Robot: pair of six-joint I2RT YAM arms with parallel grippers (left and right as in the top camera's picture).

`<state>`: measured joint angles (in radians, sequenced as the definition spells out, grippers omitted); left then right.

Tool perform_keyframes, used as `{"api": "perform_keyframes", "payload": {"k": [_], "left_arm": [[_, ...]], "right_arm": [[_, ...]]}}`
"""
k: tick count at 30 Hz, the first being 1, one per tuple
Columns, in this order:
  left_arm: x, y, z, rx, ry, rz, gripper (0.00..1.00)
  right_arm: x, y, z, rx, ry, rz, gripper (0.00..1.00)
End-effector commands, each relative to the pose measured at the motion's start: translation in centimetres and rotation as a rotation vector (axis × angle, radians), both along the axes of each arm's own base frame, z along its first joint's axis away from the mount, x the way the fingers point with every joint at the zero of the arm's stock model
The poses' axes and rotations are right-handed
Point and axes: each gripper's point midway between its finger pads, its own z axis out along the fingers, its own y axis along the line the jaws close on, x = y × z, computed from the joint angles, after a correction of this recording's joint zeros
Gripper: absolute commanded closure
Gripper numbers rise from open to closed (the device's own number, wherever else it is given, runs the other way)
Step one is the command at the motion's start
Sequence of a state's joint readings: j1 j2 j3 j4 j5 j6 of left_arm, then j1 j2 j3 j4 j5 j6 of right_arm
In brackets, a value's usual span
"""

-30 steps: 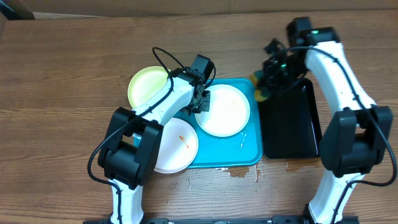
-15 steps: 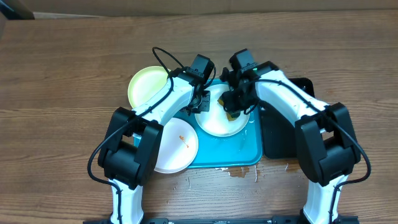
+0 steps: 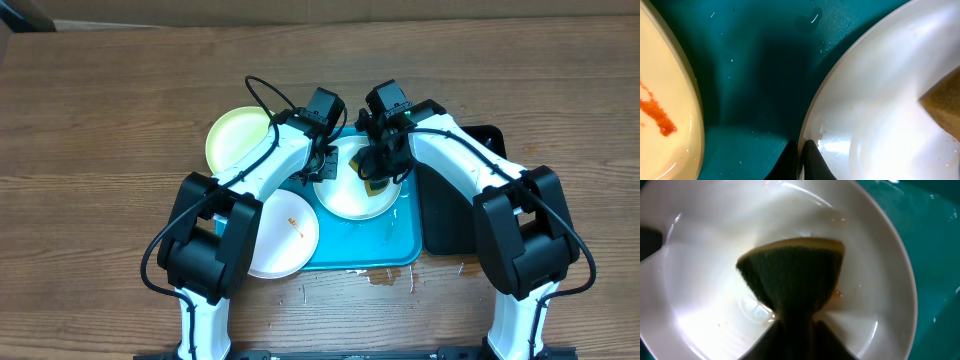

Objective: Clean dirty plates on tray and stack at the side
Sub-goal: 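Scrub the held white plate's surface with the sponge in the right gripper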

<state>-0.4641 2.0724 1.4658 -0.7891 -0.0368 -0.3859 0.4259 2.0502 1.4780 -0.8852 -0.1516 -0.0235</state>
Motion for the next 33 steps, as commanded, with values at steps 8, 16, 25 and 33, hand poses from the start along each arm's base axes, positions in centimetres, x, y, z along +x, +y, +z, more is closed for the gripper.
{"api": "perform_keyframes", "payload": {"k": [8, 16, 25, 33], "left_arm": [[-0.5, 0.6, -0.8, 0.029, 0.023, -0.009, 0.96], [-0.5, 0.6, -0.9, 0.032, 0.027, -0.009, 0.96], [-0.5, 0.6, -0.9, 0.031, 0.026, -0.008, 0.96], [-0.5, 0.6, -0.9, 0.031, 0.026, -0.008, 0.96]], "right_arm": [[0.0, -0.1, 0.9, 0.014, -0.016, -0.004, 0.75], [-0.4, -0.2, 0.0, 0.015, -0.017, -0.004, 0.96], [1.6, 0.1, 5.6, 0.04, -0.104, -0.025, 0.96], [2.8, -2.6, 4.6, -0.11, -0.186, -0.066, 0.96]]}}
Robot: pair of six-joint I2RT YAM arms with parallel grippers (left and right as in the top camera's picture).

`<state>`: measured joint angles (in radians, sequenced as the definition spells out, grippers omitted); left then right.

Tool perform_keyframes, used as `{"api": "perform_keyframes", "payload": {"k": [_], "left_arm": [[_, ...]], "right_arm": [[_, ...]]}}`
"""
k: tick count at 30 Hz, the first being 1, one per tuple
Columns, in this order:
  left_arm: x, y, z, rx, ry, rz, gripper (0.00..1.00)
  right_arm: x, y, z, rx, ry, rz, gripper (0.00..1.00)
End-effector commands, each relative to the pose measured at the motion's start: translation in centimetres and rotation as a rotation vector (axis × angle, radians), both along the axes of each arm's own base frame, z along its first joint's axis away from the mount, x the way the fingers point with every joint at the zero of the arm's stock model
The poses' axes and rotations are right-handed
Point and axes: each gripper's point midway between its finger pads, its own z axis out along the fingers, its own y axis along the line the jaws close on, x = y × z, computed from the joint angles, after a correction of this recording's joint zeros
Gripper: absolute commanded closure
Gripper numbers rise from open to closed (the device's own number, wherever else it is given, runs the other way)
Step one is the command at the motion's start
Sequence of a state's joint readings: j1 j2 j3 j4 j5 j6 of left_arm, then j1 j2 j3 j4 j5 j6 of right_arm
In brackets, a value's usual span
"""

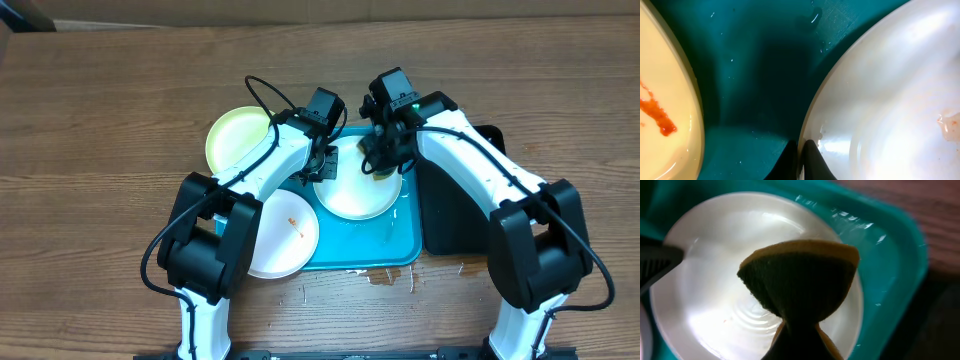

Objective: Clean dirty plates on tray and stack at the side
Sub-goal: 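Scrub the held white plate's surface with the sponge in the right gripper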

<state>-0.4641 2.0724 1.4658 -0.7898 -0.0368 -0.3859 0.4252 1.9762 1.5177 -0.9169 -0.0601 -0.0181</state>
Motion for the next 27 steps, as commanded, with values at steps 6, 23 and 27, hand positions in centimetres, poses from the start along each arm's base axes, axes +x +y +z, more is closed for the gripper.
{"api": "perform_keyframes", "payload": {"k": [6, 23, 27], "left_arm": [[-0.5, 0.6, -0.9, 0.031, 0.026, -0.008, 0.96], [-0.5, 0.5, -0.9, 0.03, 0.026, -0.01, 0.96], [-0.5, 0.5, -0.9, 0.03, 0.026, -0.01, 0.96]], "right_arm": [[1.3, -1.5, -1.7, -0.048, -0.096, -0.044, 0.96], [-2.0, 0.7, -7.6, 0.112, 0.016, -0.002, 0.96], [-3.4, 1.9, -6.8, 0.179, 0.094, 0.033, 0.96]]}}
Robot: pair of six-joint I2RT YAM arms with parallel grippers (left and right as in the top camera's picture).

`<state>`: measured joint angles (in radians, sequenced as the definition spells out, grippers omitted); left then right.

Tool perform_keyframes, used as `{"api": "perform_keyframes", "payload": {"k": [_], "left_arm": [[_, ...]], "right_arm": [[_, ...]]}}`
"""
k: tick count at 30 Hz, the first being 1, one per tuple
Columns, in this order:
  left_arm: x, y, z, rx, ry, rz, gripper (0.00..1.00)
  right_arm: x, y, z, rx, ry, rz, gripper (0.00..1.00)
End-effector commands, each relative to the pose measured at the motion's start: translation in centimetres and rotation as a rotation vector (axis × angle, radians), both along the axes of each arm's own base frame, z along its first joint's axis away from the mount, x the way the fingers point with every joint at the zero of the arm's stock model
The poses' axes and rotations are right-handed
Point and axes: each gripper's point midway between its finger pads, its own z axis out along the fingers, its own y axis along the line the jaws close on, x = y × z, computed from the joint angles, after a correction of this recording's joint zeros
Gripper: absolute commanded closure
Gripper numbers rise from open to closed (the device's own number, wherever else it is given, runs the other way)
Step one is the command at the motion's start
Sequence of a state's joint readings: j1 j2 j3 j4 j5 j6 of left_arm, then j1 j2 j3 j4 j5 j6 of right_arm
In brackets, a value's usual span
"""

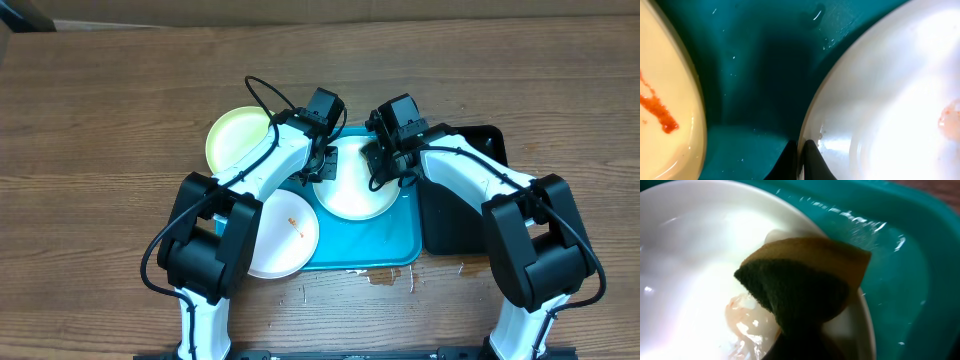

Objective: Clean dirty plates on tray and stack at the side
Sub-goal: 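Scrub the held white plate's surface with the sponge in the right gripper, then return the sponge to the black tray and lift the right arm away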

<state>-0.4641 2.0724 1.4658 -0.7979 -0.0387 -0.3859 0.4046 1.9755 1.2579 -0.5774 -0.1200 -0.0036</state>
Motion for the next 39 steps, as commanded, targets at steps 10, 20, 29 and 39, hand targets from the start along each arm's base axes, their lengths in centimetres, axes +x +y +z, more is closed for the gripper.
{"api": "perform_keyframes", "payload": {"k": [10, 20, 29, 39], "left_arm": [[-0.4, 0.4, -0.8, 0.025, 0.02, -0.01, 0.96], [-0.4, 0.4, -0.8, 0.026, 0.02, -0.01, 0.96], [-0.4, 0.4, -0.8, 0.025, 0.019, -0.01, 0.95], [-0.4, 0.4, -0.8, 0.026, 0.019, -0.011, 0.91]], "right_arm": [[-4.3, 6.3, 3.0, 0.377, 0.246, 0.158, 0.96], [2.1, 0.0, 12.3, 0.416, 0.174, -0.025, 0.96], [-0.2, -13.1, 9.4, 0.098, 0.306, -0.331, 0.96], [-2.5, -17.5, 4.7, 0.005, 0.374, -0.46, 0.96]]}}
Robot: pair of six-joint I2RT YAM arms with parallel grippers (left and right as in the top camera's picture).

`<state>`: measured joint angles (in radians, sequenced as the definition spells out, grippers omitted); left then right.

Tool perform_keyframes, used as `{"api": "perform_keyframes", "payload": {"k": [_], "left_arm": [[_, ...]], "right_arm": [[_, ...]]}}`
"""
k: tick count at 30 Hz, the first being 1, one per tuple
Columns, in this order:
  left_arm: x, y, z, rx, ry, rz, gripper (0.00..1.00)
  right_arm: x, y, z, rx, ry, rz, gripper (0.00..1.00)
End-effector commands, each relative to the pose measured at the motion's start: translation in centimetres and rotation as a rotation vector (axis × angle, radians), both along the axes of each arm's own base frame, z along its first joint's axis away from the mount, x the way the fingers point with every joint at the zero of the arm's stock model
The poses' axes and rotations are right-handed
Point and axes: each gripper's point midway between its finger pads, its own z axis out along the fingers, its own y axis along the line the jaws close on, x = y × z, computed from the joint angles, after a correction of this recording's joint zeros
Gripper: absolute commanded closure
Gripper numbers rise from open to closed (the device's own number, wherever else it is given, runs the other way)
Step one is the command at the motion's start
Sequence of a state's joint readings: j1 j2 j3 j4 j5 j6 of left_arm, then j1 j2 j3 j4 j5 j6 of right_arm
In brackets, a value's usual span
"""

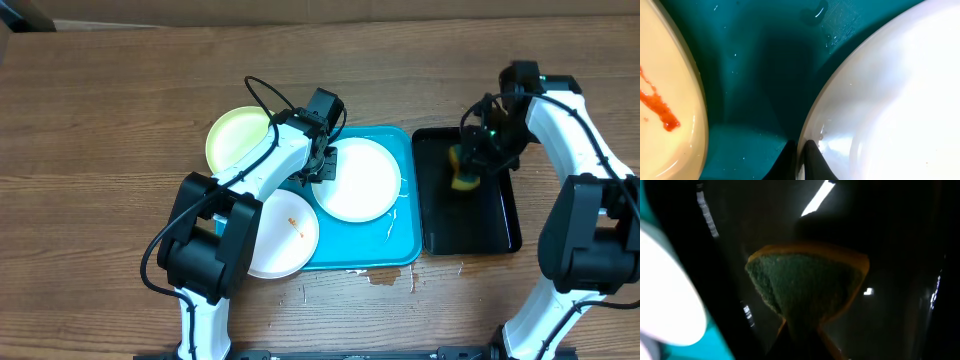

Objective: Clean dirty plates on tray and stack at the side
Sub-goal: 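Return the sponge to the black tray and lift the right arm away, then lift the white plate with the left gripper and swing it over the tray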

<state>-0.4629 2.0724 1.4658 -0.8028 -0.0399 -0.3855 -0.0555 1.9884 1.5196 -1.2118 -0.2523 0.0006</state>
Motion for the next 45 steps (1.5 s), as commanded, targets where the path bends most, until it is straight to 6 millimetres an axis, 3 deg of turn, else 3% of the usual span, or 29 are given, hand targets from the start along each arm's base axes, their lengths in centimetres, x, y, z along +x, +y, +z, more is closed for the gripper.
{"api": "perform_keyframes", "payload": {"k": [1, 5, 8, 11, 17, 22, 26, 29, 36, 45], "left_arm": [[-0.3, 0.3, -0.8, 0.022, 0.015, -0.011, 0.91], [-0.1, 0.2, -0.8, 0.018, 0.008, -0.011, 0.86], [0.2, 0.0, -0.7, 0.011, -0.008, -0.012, 0.77], [0.4, -0.1, -0.7, 0.007, -0.016, -0.012, 0.75], [0.4, -0.1, -0.7, 0.007, -0.016, -0.011, 0.74], [0.5, -0.2, -0.6, 0.005, -0.02, -0.012, 0.73], [0.6, -0.2, -0.7, 0.004, -0.022, -0.012, 0.74], [0.4, -0.1, -0.8, 0.005, -0.018, -0.011, 0.83], [0.0, 0.2, -0.8, 0.021, -0.003, -0.034, 0.96], [2.5, 1.4, 4.7, 0.011, -0.047, -0.035, 0.96]], "right_arm": [[-0.5, -1.4, -0.6, -0.086, -0.015, -0.009, 0.96], [-0.6, -2.3, -1.3, -0.139, -0.007, -0.032, 0.94], [-0.2, -2.3, -1.3, -0.139, -0.023, -0.04, 0.68], [0.7, -2.1, -0.9, -0.124, -0.057, -0.05, 0.54], [3.7, -2.4, 2.5, -0.117, -0.15, -0.067, 0.32], [6.3, -4.9, 6.3, -0.123, -0.241, -0.176, 0.0], [6.2, -8.4, 7.2, -0.132, -0.243, -0.259, 0.0], [5.5, -9.8, 7.0, -0.143, -0.221, -0.291, 0.0], [6.0, -11.1, 7.2, -0.15, -0.25, -0.32, 0.0], [6.1, -11.2, 7.2, -0.15, -0.253, -0.32, 0.0]]}}
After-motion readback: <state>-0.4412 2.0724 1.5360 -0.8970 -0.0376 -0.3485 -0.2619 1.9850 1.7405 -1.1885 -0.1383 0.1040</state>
